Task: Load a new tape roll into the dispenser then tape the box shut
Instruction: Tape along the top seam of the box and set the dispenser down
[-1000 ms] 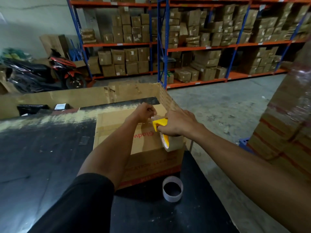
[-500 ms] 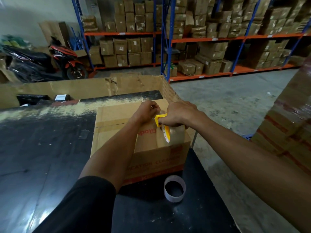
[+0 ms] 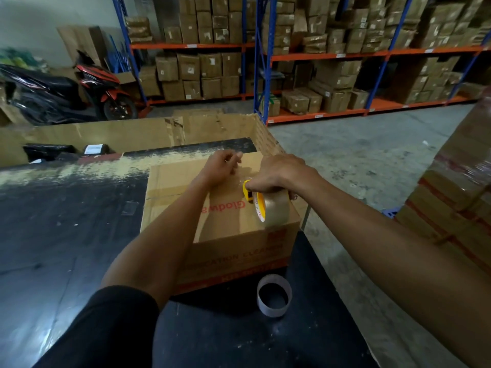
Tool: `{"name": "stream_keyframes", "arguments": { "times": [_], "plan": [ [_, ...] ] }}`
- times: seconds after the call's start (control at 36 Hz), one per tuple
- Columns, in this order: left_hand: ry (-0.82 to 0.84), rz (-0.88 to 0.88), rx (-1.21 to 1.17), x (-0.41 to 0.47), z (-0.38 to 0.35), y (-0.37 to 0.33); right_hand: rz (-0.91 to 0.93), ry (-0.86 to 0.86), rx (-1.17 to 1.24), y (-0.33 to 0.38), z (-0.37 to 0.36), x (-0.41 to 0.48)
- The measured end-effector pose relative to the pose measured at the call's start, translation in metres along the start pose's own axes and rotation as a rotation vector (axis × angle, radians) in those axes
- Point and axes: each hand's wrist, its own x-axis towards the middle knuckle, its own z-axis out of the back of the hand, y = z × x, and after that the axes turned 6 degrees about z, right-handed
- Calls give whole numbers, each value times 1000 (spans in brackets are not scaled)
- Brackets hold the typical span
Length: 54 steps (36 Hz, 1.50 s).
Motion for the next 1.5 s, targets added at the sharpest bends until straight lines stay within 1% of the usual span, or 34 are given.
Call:
{"name": "stream_keyframes", "arguments": {
  "times": [0.06, 0.14, 0.25, 0.47, 0.72, 0.78, 0.86, 0.94, 1.0, 1.08, 1.19, 1.28, 1.44, 1.5],
  "plan": [
    [81, -32, 95, -2, 6, 0, 3, 8, -4, 0, 1, 2],
    [121, -16, 149, -6, 6, 5, 2, 16, -6, 0, 2, 2],
    [85, -77, 209, -13, -3, 3, -2, 20, -6, 0, 3, 3],
    [47, -74, 143, -15, -4, 10, 12, 22, -1, -3, 3, -1],
    [-43, 43, 75, -13, -8, 1, 8, 21, 17, -2, 3, -2],
    [-49, 14, 106, -15, -8, 1, 8, 19, 16, -1, 2, -1],
    [-58, -141, 210, -28, -5, 1, 17, 10, 8, -1, 2, 0],
    [28, -271, 310, -38, -3, 9, 20, 31, 20, -1, 3, 0],
    [101, -296, 434, -41, -4, 19, 21, 36, 23, 0, 3, 0],
    [160, -260, 476, -42, -6, 29, 14, 65, 29, 2, 5, 0],
    [228, -221, 577, -49, -4, 21, -21, 242, 101, -3, 11, 1],
    [262, -186, 663, -53, -3, 13, -29, 295, 81, -4, 11, 2],
    [409, -6, 812, -60, -7, -11, -37, 281, 88, 4, 14, 2],
    [406, 24, 811, -62, -10, -10, -46, 267, 105, 1, 11, 3]
  ]
}}
